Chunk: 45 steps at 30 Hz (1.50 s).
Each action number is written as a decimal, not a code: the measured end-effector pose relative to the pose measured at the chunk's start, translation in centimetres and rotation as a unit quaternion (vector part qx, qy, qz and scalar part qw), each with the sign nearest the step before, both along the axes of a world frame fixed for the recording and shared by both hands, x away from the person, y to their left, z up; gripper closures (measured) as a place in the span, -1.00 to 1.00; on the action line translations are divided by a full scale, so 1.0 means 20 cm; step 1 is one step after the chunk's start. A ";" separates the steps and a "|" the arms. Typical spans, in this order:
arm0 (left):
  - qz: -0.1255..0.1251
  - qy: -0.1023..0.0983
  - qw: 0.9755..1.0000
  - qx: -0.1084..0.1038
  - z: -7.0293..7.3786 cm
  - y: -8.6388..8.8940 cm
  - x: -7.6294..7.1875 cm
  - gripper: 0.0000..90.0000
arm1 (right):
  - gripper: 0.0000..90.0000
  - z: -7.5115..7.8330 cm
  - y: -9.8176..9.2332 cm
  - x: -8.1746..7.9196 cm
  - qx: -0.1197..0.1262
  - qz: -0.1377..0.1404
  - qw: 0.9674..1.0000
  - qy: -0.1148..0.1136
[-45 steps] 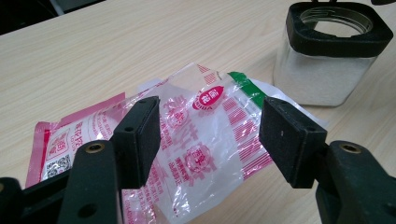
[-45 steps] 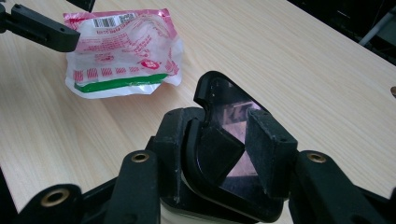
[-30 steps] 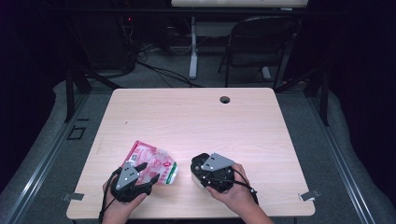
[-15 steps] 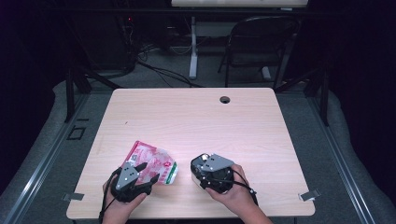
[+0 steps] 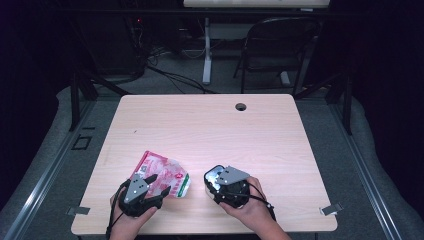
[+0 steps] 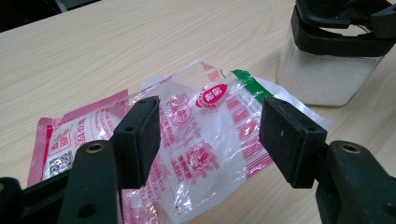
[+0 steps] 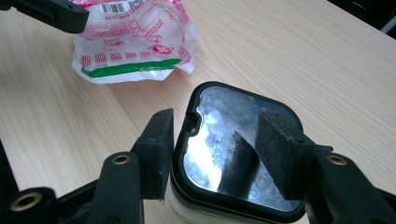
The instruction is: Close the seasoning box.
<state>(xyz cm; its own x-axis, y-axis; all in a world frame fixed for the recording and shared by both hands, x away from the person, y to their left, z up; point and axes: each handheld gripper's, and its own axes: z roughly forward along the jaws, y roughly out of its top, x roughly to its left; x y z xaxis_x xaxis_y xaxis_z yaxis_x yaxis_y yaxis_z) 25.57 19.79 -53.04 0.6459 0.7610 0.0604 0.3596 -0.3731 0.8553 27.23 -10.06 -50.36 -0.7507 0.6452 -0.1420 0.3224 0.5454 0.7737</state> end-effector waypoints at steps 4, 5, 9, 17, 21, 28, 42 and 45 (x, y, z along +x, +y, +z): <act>0.001 0.001 1.000 0.000 0.00 0.00 0.00 -0.15 | 0.05 0.00 0.00 0.00 -0.002 0.002 1.000 0.000; 0.001 0.001 1.000 0.000 0.00 0.00 0.00 -0.15 | 0.05 -0.01 0.00 0.00 -0.003 0.003 1.000 0.000; 0.002 0.002 1.000 0.000 0.00 0.01 0.00 -0.15 | 0.04 -0.01 0.01 -0.01 -0.001 0.002 1.000 0.000; 0.003 0.001 1.000 0.001 0.00 0.01 0.00 -0.15 | 0.02 0.00 0.01 -0.01 0.006 0.002 1.000 0.001; 0.004 0.001 1.000 0.001 0.00 0.01 0.00 -0.15 | 0.02 0.01 0.01 -0.01 0.006 0.005 1.000 0.003; 0.004 0.002 1.000 0.002 0.00 0.01 0.00 -0.15 | 0.02 0.01 0.00 -0.01 0.009 0.005 1.000 0.003; 0.009 0.001 1.000 -0.002 0.00 0.02 0.00 -0.15 | 0.02 0.04 -0.06 -0.02 0.025 -0.006 1.000 0.008; 0.009 0.000 1.000 -0.002 0.00 0.02 0.01 -0.15 | 0.02 0.05 -0.10 -0.02 0.030 -0.012 0.999 0.009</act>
